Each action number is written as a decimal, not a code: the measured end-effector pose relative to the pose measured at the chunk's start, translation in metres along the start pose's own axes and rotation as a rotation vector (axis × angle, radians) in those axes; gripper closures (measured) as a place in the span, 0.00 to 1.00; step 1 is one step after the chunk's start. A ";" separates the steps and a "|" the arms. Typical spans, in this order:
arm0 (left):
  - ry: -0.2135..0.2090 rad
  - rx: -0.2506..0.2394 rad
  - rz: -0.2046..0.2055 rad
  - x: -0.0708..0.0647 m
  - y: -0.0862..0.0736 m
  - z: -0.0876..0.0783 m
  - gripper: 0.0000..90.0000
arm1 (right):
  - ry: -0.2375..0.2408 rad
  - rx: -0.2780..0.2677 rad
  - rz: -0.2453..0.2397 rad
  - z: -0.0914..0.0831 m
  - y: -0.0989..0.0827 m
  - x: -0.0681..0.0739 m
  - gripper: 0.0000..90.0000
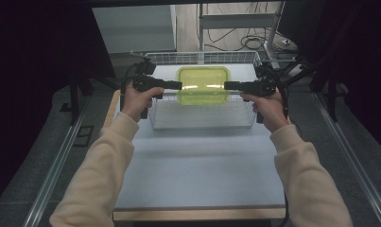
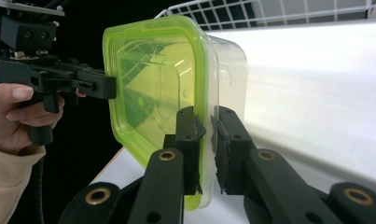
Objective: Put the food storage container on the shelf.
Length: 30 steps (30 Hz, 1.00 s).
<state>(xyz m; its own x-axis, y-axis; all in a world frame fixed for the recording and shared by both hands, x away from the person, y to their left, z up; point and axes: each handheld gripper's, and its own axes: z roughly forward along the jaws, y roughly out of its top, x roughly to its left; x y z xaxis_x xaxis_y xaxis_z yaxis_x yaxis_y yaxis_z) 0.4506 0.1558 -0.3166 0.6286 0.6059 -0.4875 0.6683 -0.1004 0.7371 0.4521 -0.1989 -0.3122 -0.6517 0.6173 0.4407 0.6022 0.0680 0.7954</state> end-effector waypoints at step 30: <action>0.042 0.003 -0.145 0.042 0.031 0.033 0.71 | -0.147 -0.009 0.046 0.042 0.025 -0.027 0.69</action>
<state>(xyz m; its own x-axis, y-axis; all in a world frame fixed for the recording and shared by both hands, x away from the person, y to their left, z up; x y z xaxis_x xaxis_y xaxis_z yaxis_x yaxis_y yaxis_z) 0.5108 0.1525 -0.3299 0.5078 0.6470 -0.5687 0.7524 -0.0116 0.6586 0.5040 -0.1806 -0.3216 -0.5484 0.7276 0.4121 0.6256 0.0300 0.7796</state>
